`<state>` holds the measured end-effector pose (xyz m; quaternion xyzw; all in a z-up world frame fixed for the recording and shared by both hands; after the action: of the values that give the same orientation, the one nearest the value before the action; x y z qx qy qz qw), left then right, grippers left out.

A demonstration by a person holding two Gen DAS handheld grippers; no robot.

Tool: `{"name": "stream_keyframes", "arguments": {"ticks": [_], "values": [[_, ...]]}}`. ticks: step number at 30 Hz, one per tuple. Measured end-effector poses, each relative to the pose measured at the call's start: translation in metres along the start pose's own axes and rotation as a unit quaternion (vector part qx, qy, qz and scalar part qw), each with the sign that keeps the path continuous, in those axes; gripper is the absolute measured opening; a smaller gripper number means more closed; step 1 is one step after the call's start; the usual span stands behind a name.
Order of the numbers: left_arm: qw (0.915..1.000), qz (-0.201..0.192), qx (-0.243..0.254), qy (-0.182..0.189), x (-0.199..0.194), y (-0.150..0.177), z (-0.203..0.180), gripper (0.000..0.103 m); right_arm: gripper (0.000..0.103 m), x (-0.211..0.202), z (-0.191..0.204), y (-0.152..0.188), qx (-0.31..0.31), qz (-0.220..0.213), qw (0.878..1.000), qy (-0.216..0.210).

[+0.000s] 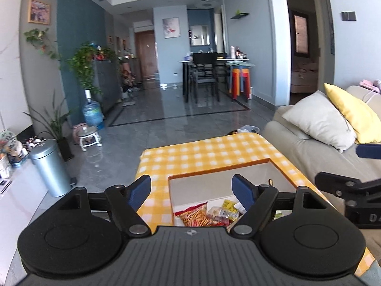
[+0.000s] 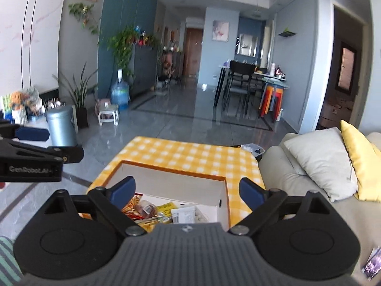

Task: Organize snacks

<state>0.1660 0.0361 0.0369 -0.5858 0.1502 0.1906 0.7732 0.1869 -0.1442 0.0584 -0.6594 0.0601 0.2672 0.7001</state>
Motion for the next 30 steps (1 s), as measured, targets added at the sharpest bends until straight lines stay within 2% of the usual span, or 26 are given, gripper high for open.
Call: {"name": "stream_keyframes", "arguments": {"ticks": [5, 8, 12, 15, 21, 30], "values": [[0.9995, -0.014, -0.016, -0.023, -0.009, 0.019, -0.006, 0.091, 0.091, -0.029, 0.001, 0.028, 0.023, -0.016, 1.000, 0.004], [0.9999, 0.002, -0.013, 0.003, -0.011, 0.037, -0.021, 0.091, 0.092, -0.039, 0.003, 0.045, 0.001, -0.029, 0.999, 0.026], [0.9989, 0.023, -0.003, 0.040, -0.008, 0.058, -0.040, 0.091, 0.098, -0.051, 0.003, 0.066, -0.009, -0.042, 0.998, 0.040], [0.9984, 0.046, 0.001, 0.031, -0.003, 0.068, -0.040, 0.091, 0.099, -0.049, 0.001, 0.080, 0.001, -0.025, 0.999, 0.036], [0.9976, 0.067, -0.015, 0.010, -0.005, 0.077, -0.035, 0.091, 0.099, -0.040, -0.006, 0.098, 0.008, -0.006, 0.999, 0.051], [0.9973, 0.073, -0.011, 0.001, -0.010, 0.087, -0.039, 0.091, 0.099, -0.033, -0.009, 0.104, 0.015, -0.002, 0.999, 0.047]]}}
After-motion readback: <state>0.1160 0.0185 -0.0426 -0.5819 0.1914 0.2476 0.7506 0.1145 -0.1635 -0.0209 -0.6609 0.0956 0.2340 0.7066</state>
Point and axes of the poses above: each gripper's, at about its wrist camera, not at the fingertips, and x roughly the way its jaws point, z to its left, y to its underside, the point moved 7 cm from there along x, roughly the way its jaws point, and after that the axes turned 11 degrees about x, right-handed, at the moved point
